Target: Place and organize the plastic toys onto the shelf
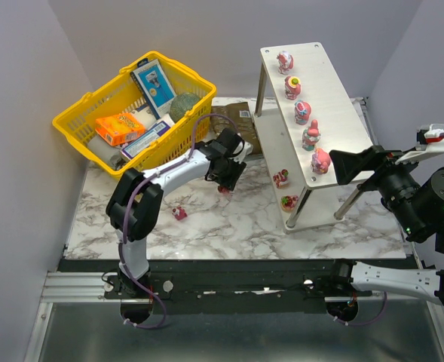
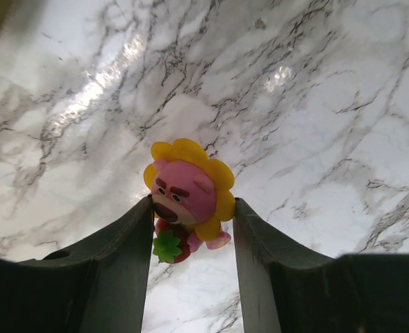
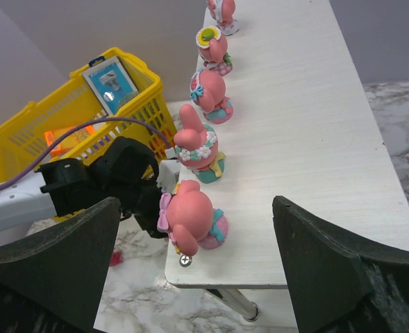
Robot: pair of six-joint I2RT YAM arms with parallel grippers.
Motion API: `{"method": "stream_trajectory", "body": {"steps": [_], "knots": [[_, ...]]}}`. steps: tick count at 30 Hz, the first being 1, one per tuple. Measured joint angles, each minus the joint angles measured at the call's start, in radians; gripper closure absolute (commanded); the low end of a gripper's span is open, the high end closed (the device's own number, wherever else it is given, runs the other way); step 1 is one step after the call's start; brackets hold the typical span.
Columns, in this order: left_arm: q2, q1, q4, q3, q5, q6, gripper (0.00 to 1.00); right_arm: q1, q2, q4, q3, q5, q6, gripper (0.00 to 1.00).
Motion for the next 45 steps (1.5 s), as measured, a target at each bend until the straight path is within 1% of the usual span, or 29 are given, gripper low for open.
{"method": "stream_trajectory", "body": {"steps": [5,11,14,17,19,20,24,30,40,45], "knots": [[-0.09,0.0,0.136,-0.065,-0.03,-0.026,0.91,0.0,0.0,0.0,0.0,0.0,0.0,0.03],[-0.166,-0.003,0.359,-0.155,-0.071,-0.072,0.91,0.0,0.0,0.0,0.0,0.001,-0.001,0.03],[-0.169,-0.008,0.476,-0.182,-0.092,-0.084,0.92,0.0,-0.002,0.0,-0.002,0.001,-0.002,0.03],[-0.162,-0.022,0.594,-0.193,-0.108,-0.082,0.97,0.0,-0.009,0.0,-0.006,0.002,-0.007,0.03],[-0.151,-0.033,0.678,-0.193,-0.114,-0.079,0.98,0.0,-0.016,0.0,-0.009,0.002,-0.008,0.03],[-0.14,-0.039,0.723,-0.193,-0.118,-0.075,1.0,0.0,-0.019,0.0,-0.01,0.002,-0.008,0.03],[-0.068,-0.051,0.871,-0.171,-0.121,-0.068,1.0,0.0,-0.034,0.0,-0.013,0.001,-0.008,0.03],[0.092,-0.056,0.966,-0.058,-0.105,-0.063,1.0,0.0,-0.035,-0.002,-0.012,0.001,-0.008,0.03],[0.152,-0.066,1.047,-0.028,-0.063,-0.033,1.0,0.0,0.0,-0.034,0.023,0.002,-0.003,0.03],[0.192,-0.093,1.048,0.021,-0.051,0.011,0.92,0.0,0.001,-0.045,0.025,0.003,0.002,0.03]]}}
